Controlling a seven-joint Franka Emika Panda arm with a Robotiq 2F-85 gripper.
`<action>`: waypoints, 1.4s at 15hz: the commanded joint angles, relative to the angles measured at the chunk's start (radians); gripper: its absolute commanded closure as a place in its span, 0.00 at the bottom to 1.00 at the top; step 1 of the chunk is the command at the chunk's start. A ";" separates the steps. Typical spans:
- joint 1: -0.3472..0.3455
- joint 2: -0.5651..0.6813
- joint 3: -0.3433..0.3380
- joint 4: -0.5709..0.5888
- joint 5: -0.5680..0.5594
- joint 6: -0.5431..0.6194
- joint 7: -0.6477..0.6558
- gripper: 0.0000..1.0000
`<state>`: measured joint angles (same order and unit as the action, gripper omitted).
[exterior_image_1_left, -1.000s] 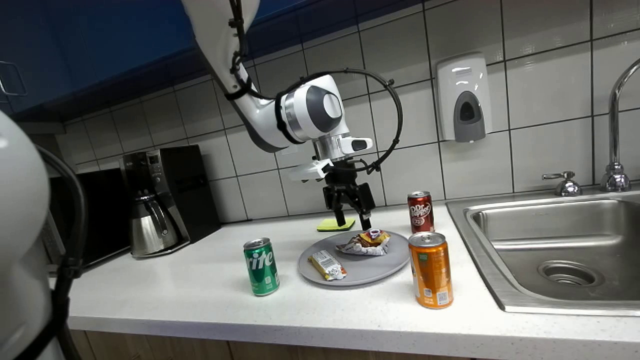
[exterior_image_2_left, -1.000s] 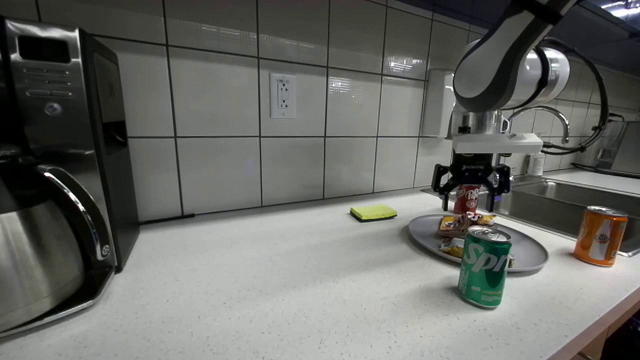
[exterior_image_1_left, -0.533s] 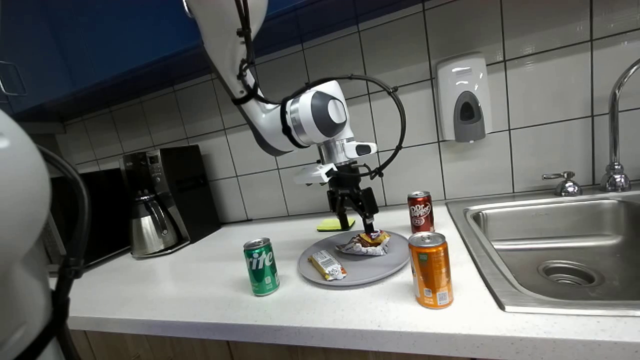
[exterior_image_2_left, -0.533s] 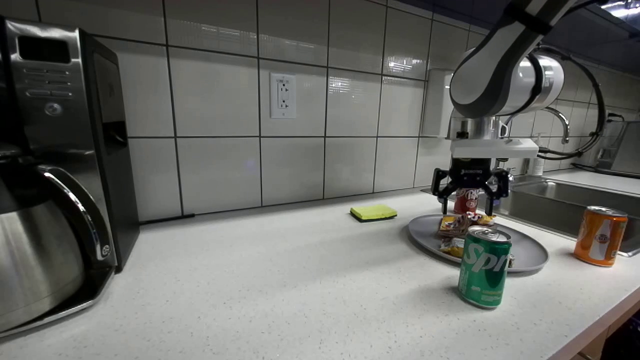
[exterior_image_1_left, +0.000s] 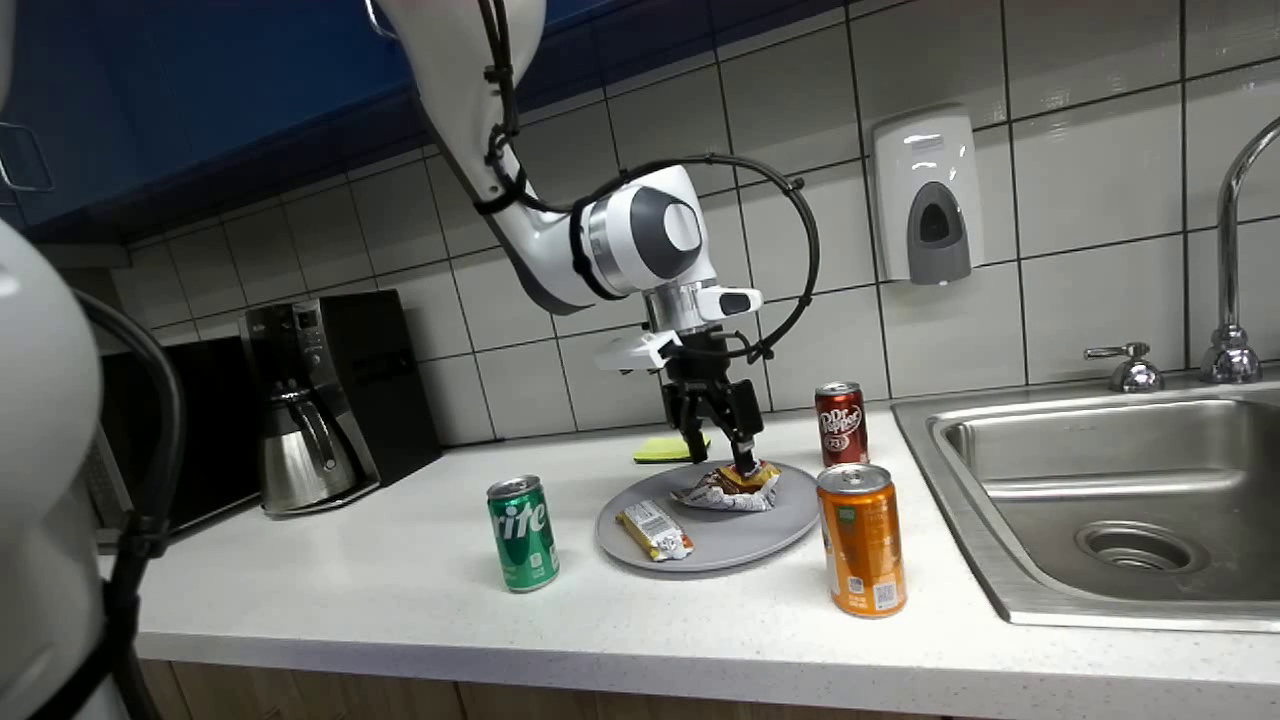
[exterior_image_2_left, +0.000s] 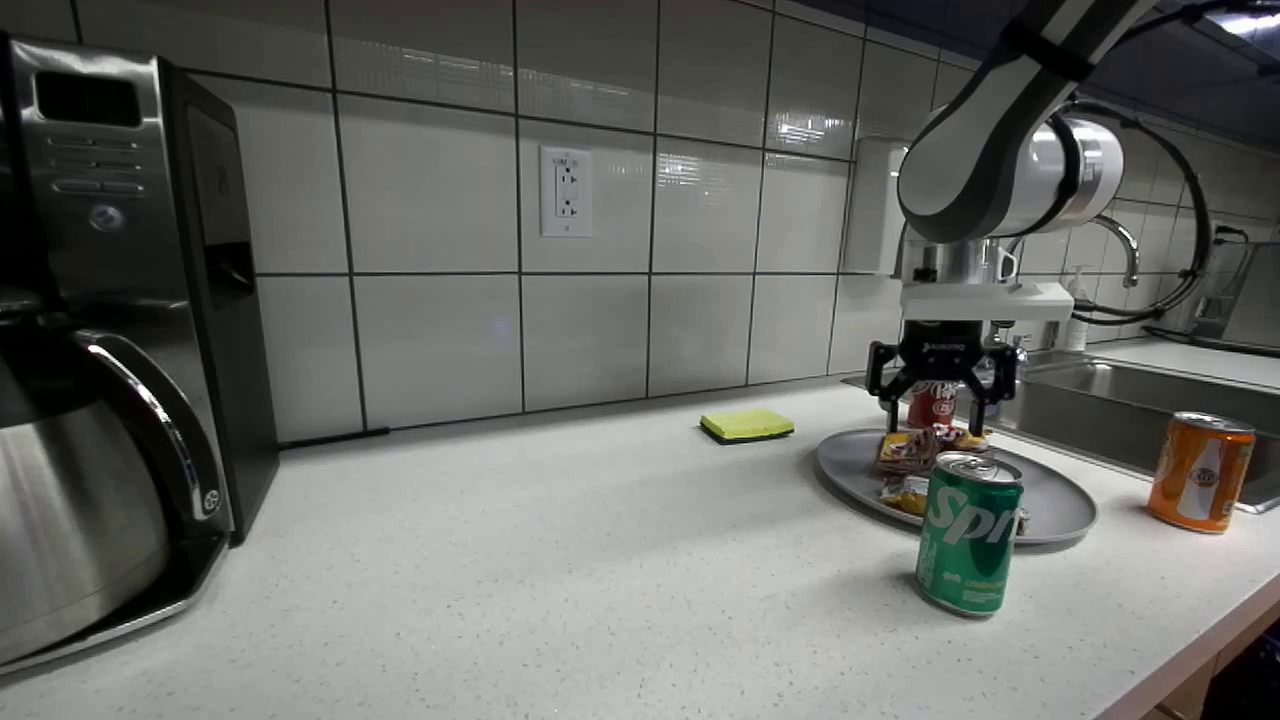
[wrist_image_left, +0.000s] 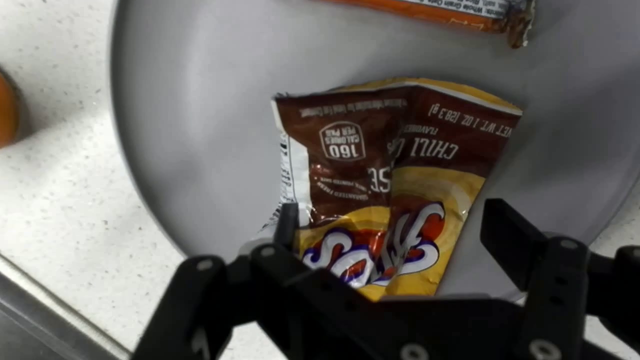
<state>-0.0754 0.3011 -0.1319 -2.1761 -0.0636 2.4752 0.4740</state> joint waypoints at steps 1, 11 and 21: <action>0.021 0.016 -0.017 0.029 0.017 -0.015 0.017 0.33; 0.025 0.009 -0.023 0.024 0.010 -0.015 0.023 1.00; 0.077 -0.074 -0.036 -0.017 -0.031 0.006 0.090 1.00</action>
<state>-0.0311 0.2839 -0.1537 -2.1645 -0.0671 2.4758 0.5139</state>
